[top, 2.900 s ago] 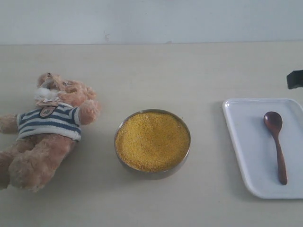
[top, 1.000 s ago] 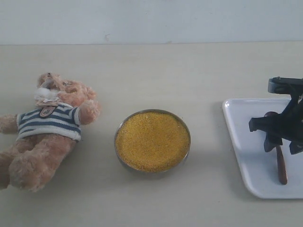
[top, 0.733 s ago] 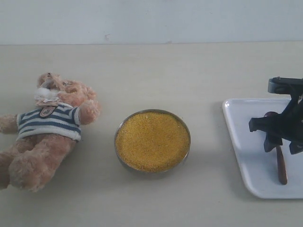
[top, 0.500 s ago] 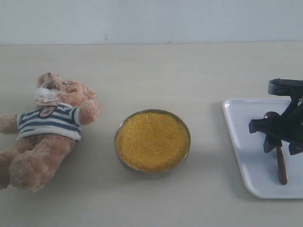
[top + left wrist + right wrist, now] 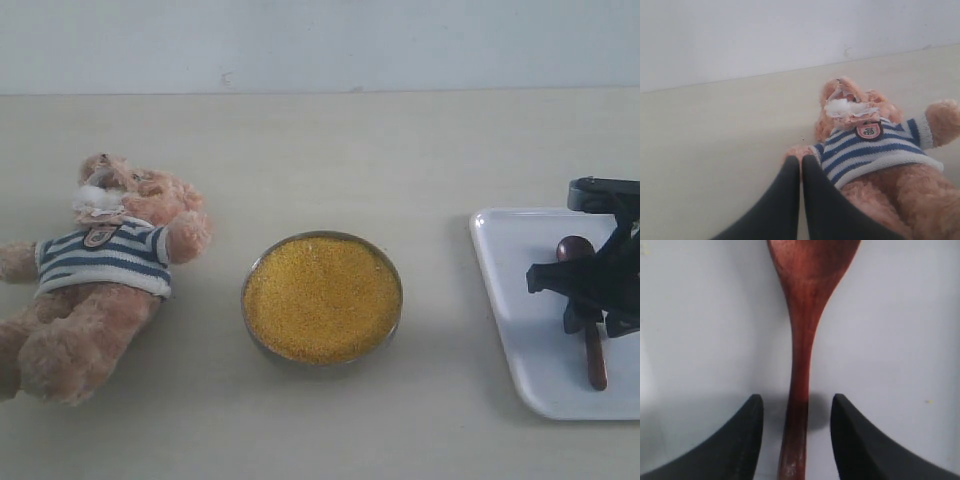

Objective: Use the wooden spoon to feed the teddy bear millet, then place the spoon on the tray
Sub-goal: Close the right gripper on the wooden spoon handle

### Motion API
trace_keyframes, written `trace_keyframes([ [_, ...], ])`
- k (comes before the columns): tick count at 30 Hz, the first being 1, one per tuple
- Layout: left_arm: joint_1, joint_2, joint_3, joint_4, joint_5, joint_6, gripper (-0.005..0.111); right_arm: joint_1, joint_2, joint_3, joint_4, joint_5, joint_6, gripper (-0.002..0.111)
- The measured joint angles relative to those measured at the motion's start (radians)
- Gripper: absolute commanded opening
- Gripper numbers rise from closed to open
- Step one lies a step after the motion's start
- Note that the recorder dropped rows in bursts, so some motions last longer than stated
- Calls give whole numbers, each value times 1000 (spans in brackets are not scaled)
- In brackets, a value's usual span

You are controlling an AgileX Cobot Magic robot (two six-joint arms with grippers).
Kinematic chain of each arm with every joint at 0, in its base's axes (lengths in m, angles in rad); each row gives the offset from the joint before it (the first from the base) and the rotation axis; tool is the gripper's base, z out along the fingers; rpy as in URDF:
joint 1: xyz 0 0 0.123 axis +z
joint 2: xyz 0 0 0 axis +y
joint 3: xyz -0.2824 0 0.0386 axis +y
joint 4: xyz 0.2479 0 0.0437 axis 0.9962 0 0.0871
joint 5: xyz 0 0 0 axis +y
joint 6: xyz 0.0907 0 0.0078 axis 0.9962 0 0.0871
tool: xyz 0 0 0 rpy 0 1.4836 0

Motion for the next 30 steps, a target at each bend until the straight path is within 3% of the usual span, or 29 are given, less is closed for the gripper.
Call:
trace_keyframes([
  [9, 0, 0, 0, 0, 0, 0, 4, 0, 0, 5, 0, -7, 9, 40],
  [15, 0, 0, 0, 0, 0, 0, 4, 0, 0, 5, 0, -5, 9, 10],
  [19, 0, 0, 0, 0, 0, 0, 4, 0, 0, 5, 0, -5, 9, 0],
  [30, 0, 0, 0, 0, 0, 0, 4, 0, 0, 5, 0, -3, -28, 0],
])
